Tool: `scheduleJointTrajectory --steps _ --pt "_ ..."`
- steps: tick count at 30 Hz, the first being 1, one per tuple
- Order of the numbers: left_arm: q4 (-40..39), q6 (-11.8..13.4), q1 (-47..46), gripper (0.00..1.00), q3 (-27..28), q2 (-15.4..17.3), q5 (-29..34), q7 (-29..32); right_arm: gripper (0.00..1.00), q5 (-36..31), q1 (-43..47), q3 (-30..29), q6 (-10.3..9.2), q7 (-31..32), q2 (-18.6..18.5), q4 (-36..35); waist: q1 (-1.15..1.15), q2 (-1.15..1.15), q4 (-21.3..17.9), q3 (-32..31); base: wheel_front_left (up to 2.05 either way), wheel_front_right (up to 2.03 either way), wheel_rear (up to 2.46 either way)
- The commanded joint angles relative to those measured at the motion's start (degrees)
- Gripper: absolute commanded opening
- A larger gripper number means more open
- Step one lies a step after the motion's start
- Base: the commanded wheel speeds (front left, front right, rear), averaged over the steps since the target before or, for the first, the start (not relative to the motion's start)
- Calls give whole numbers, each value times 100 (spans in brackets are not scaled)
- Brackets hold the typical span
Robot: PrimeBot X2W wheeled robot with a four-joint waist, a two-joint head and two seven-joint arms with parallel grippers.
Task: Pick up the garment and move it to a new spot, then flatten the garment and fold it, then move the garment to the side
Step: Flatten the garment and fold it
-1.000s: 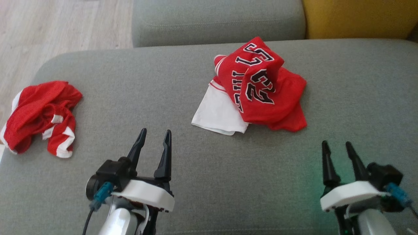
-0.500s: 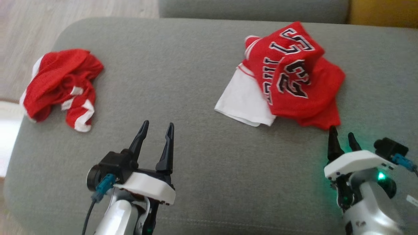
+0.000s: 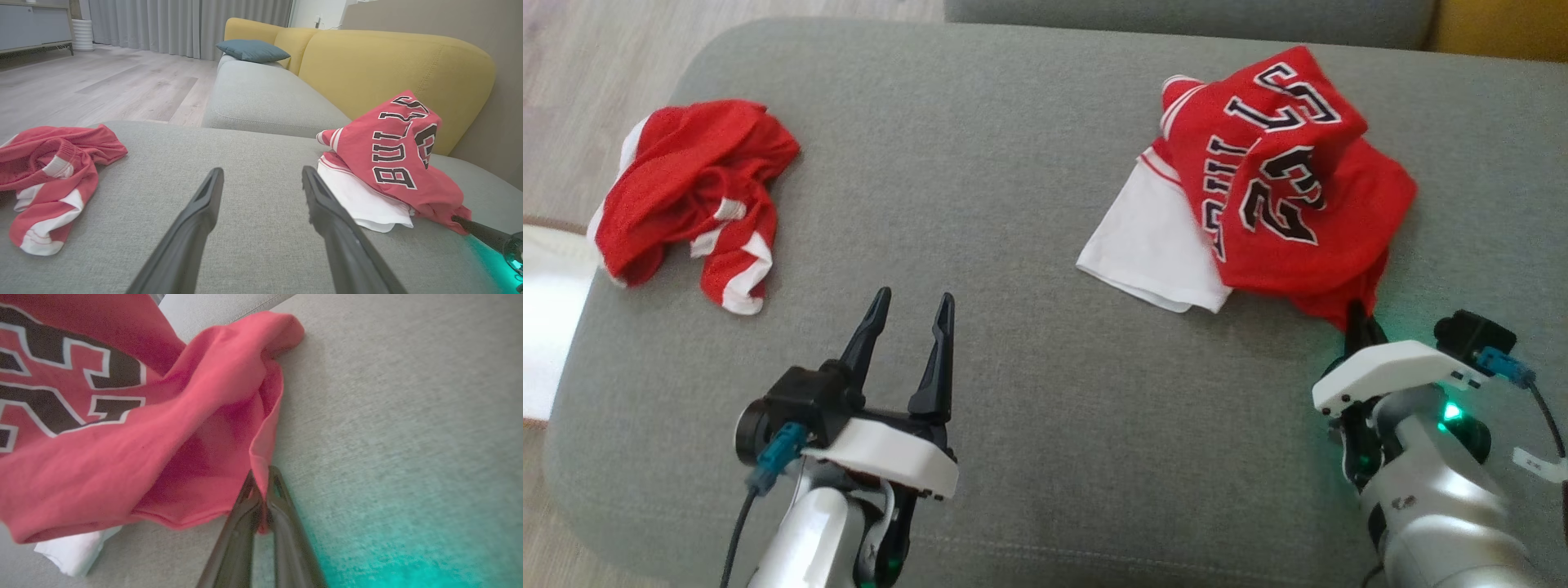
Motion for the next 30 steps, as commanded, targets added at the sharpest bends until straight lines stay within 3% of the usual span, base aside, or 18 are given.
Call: scheduleJointTrajectory --steps 1,5,13,18,23,24,25,30 --pt "-172 22 -205 100 236 18 48 -32 0 -146 -96 97 -4 -81 23 -42 0 0 -87 -73 0 0 0" --pt "-173 42 -152 100 257 18 11 -32 0 -643 36 -345 -4 -98 -51 -369 0 0 -278 -228 0 0 0" --pt "-201 122 1 100 227 18 -92 -32 0 -2061 817 -1866 -4 -101 -375 -1706 0 0 -627 -538 0 0 0" --pt "-231 162 78 100 193 18 -145 -32 0 -2944 1131 -2810 -4 187 -211 -2738 0 0 -788 -618 0 0 0" --pt "-228 171 82 100 138 18 -173 -32 0 -3341 1302 -3292 -4 627 -6 -3580 0 0 -850 -632 0 0 0" --pt "-223 171 76 100 130 18 -177 -32 24 -3381 1330 -3320 -4 679 8 -3677 0 0 -853 -634 0 0 0" --pt "-217 169 69 100 118 18 -180 -32 100 -3387 1357 -3315 -4 722 15 -3739 0 0 -848 -636 0 0 0" --pt "-179 143 44 100 94 18 -177 -32 100 -3025 1463 -2922 -4 556 21 -3774 0 0 -777 -671 0 0 0"
